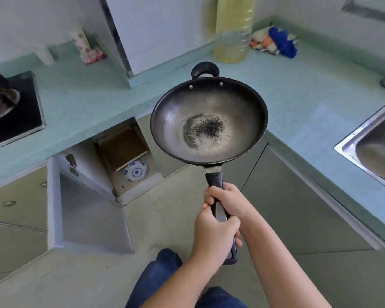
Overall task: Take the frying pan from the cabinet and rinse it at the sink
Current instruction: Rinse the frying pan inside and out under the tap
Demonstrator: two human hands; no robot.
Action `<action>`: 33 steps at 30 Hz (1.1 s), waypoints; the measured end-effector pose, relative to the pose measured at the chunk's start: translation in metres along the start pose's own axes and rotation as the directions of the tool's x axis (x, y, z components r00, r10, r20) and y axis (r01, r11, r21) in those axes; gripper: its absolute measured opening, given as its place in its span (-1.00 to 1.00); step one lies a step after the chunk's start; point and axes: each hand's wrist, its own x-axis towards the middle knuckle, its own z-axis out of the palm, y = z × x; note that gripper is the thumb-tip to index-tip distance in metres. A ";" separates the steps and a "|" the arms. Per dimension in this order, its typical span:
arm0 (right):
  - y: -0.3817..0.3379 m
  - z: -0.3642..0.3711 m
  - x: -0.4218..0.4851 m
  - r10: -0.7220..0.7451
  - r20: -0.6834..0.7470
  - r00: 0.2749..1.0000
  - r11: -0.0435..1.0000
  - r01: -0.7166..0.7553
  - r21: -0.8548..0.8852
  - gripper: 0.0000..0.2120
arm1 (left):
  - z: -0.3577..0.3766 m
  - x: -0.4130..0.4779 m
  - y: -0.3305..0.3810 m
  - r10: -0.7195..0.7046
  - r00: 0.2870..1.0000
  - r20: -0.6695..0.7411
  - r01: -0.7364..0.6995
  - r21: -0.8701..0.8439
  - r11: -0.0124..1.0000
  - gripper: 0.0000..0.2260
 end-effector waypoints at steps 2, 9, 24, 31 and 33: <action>-0.013 -0.009 -0.002 -0.029 -0.041 0.999 0.999 0.031 0.026 -0.62 | 0.007 0.002 0.011 0.034 0.998 0.044 -0.034 0.012 0.999 -0.84; -0.056 -0.035 0.001 -0.137 -0.245 0.960 0.981 0.165 0.097 -0.63 | 0.025 0.025 0.057 0.125 0.957 0.261 -0.147 0.066 0.987 -0.79; -0.092 -0.116 -0.012 -0.138 -0.672 0.728 0.912 0.359 0.201 -0.63 | 0.096 0.066 0.105 0.059 0.684 0.727 -0.250 0.158 0.955 -0.83; -0.082 -0.182 -0.034 -0.095 -0.730 0.677 0.853 0.434 0.292 -0.67 | 0.164 0.062 0.098 -0.007 0.623 0.782 -0.251 0.209 0.945 -0.88; -0.081 -0.204 -0.038 -0.080 -0.721 0.688 0.827 0.450 0.337 -0.68 | 0.187 0.060 0.096 -0.022 0.632 0.774 -0.250 0.230 0.940 -0.89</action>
